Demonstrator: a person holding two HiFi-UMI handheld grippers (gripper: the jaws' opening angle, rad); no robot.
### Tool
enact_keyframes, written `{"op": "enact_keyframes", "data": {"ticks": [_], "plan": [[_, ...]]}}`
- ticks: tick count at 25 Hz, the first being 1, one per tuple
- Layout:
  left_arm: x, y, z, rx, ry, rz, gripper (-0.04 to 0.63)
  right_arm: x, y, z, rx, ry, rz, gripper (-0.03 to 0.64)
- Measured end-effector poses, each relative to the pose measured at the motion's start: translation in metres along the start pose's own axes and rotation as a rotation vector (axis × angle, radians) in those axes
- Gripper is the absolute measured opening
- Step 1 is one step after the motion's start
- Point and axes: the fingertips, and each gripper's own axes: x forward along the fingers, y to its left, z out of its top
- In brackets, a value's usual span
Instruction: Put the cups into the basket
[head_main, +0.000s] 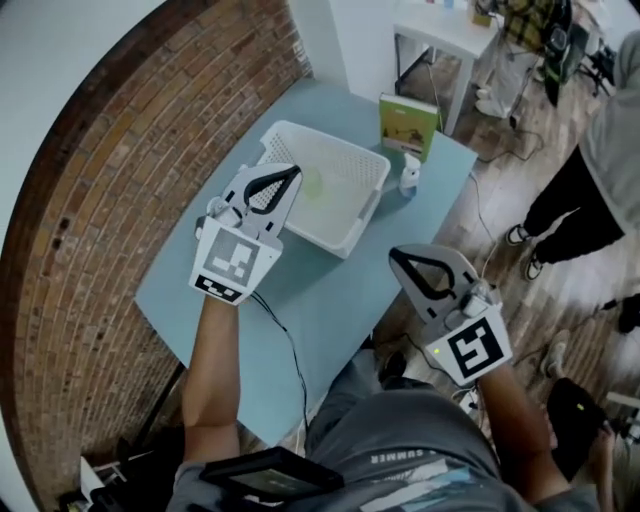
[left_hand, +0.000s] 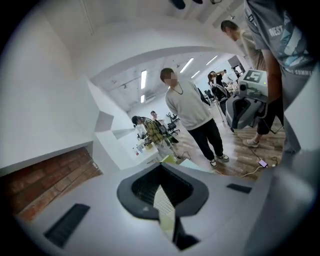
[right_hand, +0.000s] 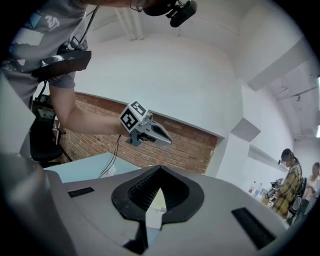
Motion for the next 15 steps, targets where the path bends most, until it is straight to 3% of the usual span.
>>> {"op": "enact_keyframes", "data": {"ticks": [5, 10, 15], "plan": [[-0.051, -0.029, 0.017, -0.011, -0.051, 0.108, 0.0, -0.007, 0.008, 0.019, -0.023, -0.035, 0.031, 0.011], [-0.091, -0.063, 0.016, 0.013, -0.018, 0.216, 0.0, -0.012, 0.017, 0.03, -0.031, -0.073, 0.052, 0.011], [-0.109, -0.094, 0.009, 0.001, -0.009, 0.252, 0.0, -0.015, 0.029, 0.036, -0.048, -0.081, 0.085, 0.011]]}}
